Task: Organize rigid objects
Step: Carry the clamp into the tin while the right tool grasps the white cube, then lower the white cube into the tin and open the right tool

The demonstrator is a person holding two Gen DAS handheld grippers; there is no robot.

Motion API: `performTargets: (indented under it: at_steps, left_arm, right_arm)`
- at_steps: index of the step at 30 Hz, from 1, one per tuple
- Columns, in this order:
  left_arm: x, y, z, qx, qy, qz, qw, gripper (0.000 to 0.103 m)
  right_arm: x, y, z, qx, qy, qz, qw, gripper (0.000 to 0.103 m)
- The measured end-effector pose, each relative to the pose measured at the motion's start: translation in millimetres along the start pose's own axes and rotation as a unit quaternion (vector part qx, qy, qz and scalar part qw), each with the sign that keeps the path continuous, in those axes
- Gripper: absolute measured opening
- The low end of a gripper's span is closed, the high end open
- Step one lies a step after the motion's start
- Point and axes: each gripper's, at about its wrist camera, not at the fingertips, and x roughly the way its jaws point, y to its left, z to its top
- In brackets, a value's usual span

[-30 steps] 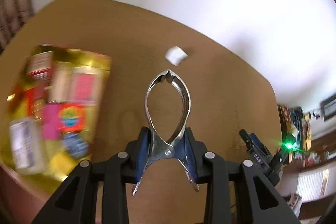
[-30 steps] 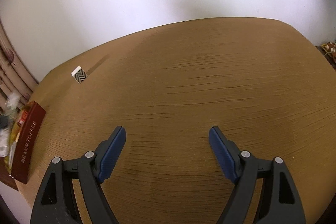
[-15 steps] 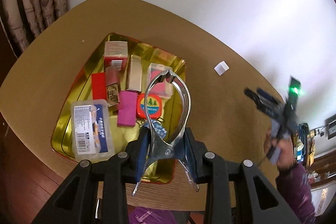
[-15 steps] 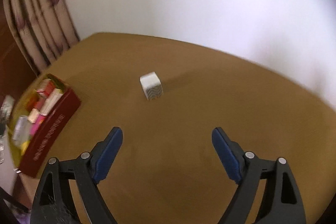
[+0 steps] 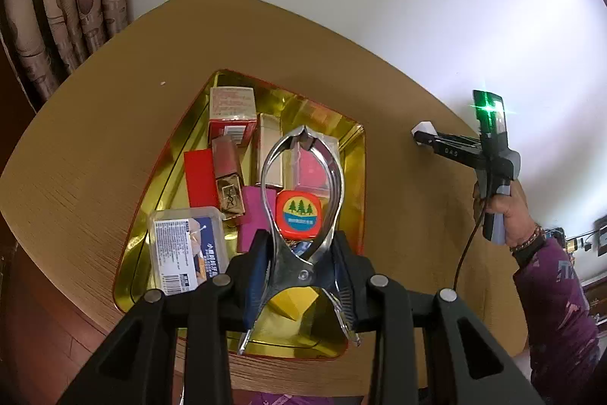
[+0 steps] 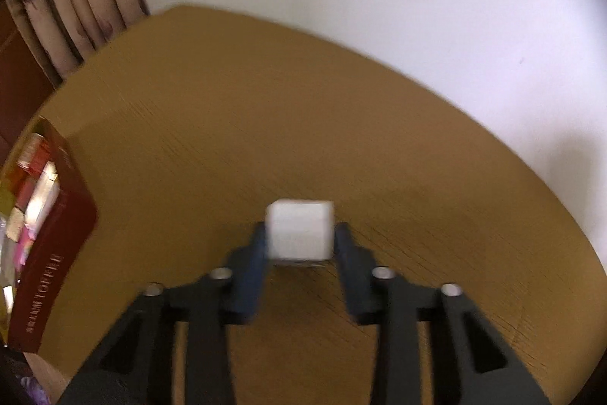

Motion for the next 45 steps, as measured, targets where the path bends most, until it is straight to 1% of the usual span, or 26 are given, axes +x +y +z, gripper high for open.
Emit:
performTargets:
  at_steps: [1, 3, 5, 7, 9, 13, 14, 16, 17, 20, 22, 23, 25, 26, 28, 30, 33, 34, 35, 36, 38, 40, 42, 43, 44, 45]
  left_arm:
    - [1.1, 1.2, -0.3, -0.001, 0.002, -0.001, 1.0000, 0.033]
    - [3.1, 3.5, -0.9, 0.000, -0.001, 0.007, 1.0000, 0.033]
    - [6.2, 5.0, -0.1, -0.006, 0.006, 0.006, 0.9999, 0.033]
    - [9.1, 1.8, 3.6, 0.003, 0.006, 0.008, 0.9999, 0.033]
    - [9.7, -4.7, 9.4, 0.019, -0.002, 0.013, 0.9997, 0.033]
    - [21.3, -18.4, 25.7, 0.046, -0.012, 0.018, 0.9987, 0.033]
    - [27.8, -20.5, 29.9, 0.051, -0.008, 0.023, 0.9984, 0.033]
    - [42.0, -26.1, 37.1, 0.056, 0.004, 0.017, 0.9983, 0.034]
    - [49.4, -29.9, 40.2, 0.064, 0.008, 0.017, 0.9978, 0.034]
    - [65.6, -39.3, 45.9, 0.094, 0.008, 0.035, 0.9950, 0.034]
    - [77.2, -41.2, 51.2, 0.105, 0.017, 0.052, 0.9930, 0.034]
    - [80.6, -42.5, 53.3, 0.112, 0.019, 0.053, 0.9921, 0.035]
    - [81.6, -47.0, 56.1, 0.129, 0.004, 0.073, 0.9889, 0.035]
    - [81.0, -47.0, 57.3, 0.130, 0.000, 0.079, 0.9884, 0.036]
    - [77.0, -46.3, 57.3, 0.131, 0.007, 0.078, 0.9883, 0.037]
    - [55.3, -41.9, 52.0, 0.122, -0.018, 0.079, 0.9892, 0.037]
    - [16.1, -26.7, 37.0, 0.099, -0.059, 0.080, 0.9901, 0.038]
    - [0.3, -17.5, 27.9, 0.083, -0.074, 0.087, 0.9900, 0.039]
    - [-11.5, -9.2, 18.9, 0.067, -0.084, 0.096, 0.9896, 0.043]
    - [-27.9, 4.4, 4.0, 0.041, -0.096, 0.105, 0.9890, 0.049]
    - [-47.2, 24.1, -16.3, 0.003, -0.115, 0.110, 0.9873, 0.053]
    - [-64.3, 42.6, -44.3, -0.026, -0.135, 0.118, 0.9834, 0.058]
    - [-69.0, 56.7, -64.0, -0.046, -0.139, 0.133, 0.9802, 0.059]
    - [-73.2, 62.8, -68.7, -0.046, -0.144, 0.136, 0.9791, 0.059]
    - [-72.3, 64.3, -72.6, -0.042, -0.149, 0.146, 0.9772, 0.059]
    - [-69.7, 65.2, -75.3, -0.035, -0.145, 0.165, 0.9750, 0.059]
  right_arm:
    - [6.6, 1.6, -0.4, -0.003, 0.011, 0.002, 1.000, 0.028]
    - [6.1, 1.9, -2.7, -0.003, 0.005, 0.000, 1.000, 0.028]
    - [1.7, -2.4, -5.1, 0.023, -0.001, 0.008, 1.000, 0.028]
    - [-12.5, -5.8, -14.7, 0.047, -0.020, 0.020, 0.999, 0.028]
    - [-31.1, -13.7, -30.4, 0.068, -0.037, 0.037, 0.996, 0.028]
    - [-81.5, -1.2, -77.9, 0.109, -0.082, 0.074, 0.988, 0.028]
    - [-90.6, 2.0, -88.2, 0.116, -0.089, 0.079, 0.986, 0.028]
    - [-108.8, 9.0, -109.4, 0.131, -0.099, 0.089, 0.982, 0.028]
    - [-115.2, 10.1, -114.2, 0.136, -0.101, 0.092, 0.981, 0.028]
    - [-131.7, 17.9, -138.5, 0.157, -0.104, 0.113, 0.976, 0.028]
    - [-138.3, 31.9, -147.4, 0.159, -0.106, 0.113, 0.975, 0.028]
    - [-140.7, 35.0, -147.7, 0.159, -0.107, 0.115, 0.975, 0.028]
    - [-148.8, 48.5, -157.7, 0.157, -0.112, 0.118, 0.974, 0.028]
    - [-152.0, 51.0, -159.0, 0.157, -0.114, 0.119, 0.974, 0.028]
    - [-159.7, 55.9, -159.8, 0.154, -0.118, 0.125, 0.973, 0.028]
    - [-165.3, 60.1, -161.6, 0.150, -0.119, 0.127, 0.973, 0.028]
    - [-170.4, 76.0, -152.0, 0.134, -0.121, 0.138, 0.974, 0.028]
    - [-171.2, 86.9, -145.7, 0.124, -0.119, 0.149, 0.974, 0.028]
    - [-172.4, 94.5, -142.3, 0.117, -0.118, 0.158, 0.973, 0.028]
    - [-172.5, 103.4, -136.7, 0.108, -0.117, 0.167, 0.973, 0.028]
    - [-170.4, 132.4, -121.6, 0.075, -0.113, 0.184, 0.973, 0.028]
    - [-164.3, 161.0, -109.3, 0.050, -0.104, 0.204, 0.972, 0.028]
    - [-152.3, 188.4, -96.5, 0.030, -0.088, 0.224, 0.970, 0.028]
    - [-142.8, 205.3, -88.5, 0.016, -0.081, 0.222, 0.972, 0.028]
    - [-136.2, 213.5, -84.3, 0.013, -0.074, 0.221, 0.972, 0.028]
    - [-127.8, 221.0, -79.4, 0.013, -0.066, 0.224, 0.972, 0.028]
